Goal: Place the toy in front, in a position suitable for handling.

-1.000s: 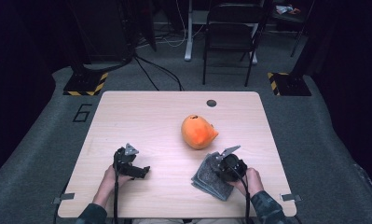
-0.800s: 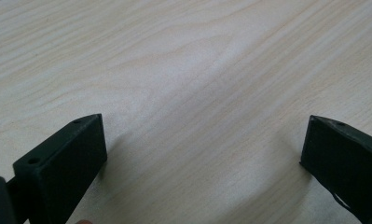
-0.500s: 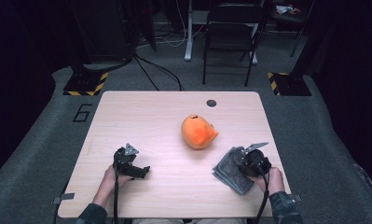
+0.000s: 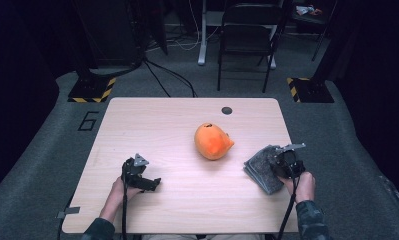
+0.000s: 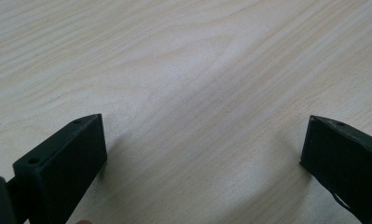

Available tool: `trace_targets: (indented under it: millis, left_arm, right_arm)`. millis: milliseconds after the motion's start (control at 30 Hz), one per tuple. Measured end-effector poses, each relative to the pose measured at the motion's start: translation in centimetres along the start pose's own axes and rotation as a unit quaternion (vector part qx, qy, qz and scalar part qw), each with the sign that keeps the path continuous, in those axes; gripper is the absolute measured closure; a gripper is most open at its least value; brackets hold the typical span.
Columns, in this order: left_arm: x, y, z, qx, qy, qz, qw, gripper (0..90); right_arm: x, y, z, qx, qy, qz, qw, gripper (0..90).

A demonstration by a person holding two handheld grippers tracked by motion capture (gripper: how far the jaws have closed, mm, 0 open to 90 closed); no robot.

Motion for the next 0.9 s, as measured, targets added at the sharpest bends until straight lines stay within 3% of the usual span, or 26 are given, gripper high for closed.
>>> trace_targets:
  millis: [167,267,500,633,767,867,900]
  left_arm:
    - [0.0,0.0,-0.1,0.002,-0.001,-0.001,1.0000,0.0]
    - [-0.1,-0.1,-0.1,0.004,0.001,-0.003,1.0000,0.0]
    - [0.0,-0.1,-0.1,0.002,0.002,-0.003,1.0000,0.0]
    - [0.0,-0.1,-0.1,0.002,0.003,-0.003,1.0000,0.0]
    - [0.0,-0.1,-0.1,0.000,0.003,-0.001,1.0000,0.0]
    - [0.0,-0.1,-0.1,-0.008,0.004,0.000,1.0000,0.0]
    - [0.0,-0.1,-0.1,-0.013,0.004,-0.001,0.9999,0.0]
  right_arm:
    - [1.8,-0.7,-0.7,0.009,-0.042,0.015,0.9990,74.4]
    - [2.7,-1.3,-0.9,0.015,-0.079,0.008,0.9968,74.1]
    - [3.9,-2.1,-1.8,0.033,-0.098,0.015,0.9945,73.0]
    - [4.0,-3.3,-2.1,0.024,-0.103,0.019,0.9942,68.9]
    - [4.0,-4.5,-2.1,0.011,-0.093,0.019,0.9955,56.1]
    - [3.9,-4.2,-2.2,0.010,-0.090,0.020,0.9957,38.5]
    - [3.9,-3.5,-2.5,0.021,-0.091,0.022,0.9954,29.4]
Point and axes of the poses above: each handheld gripper's, and its own axes: y roughly backward along the jaws, z roughly out of its underside, x roughly to its right, the point moved 10 cm from there along -y, roughly forward along the jaws, and after that the axes turned 3 degrees about y, right-handed, at the moved point
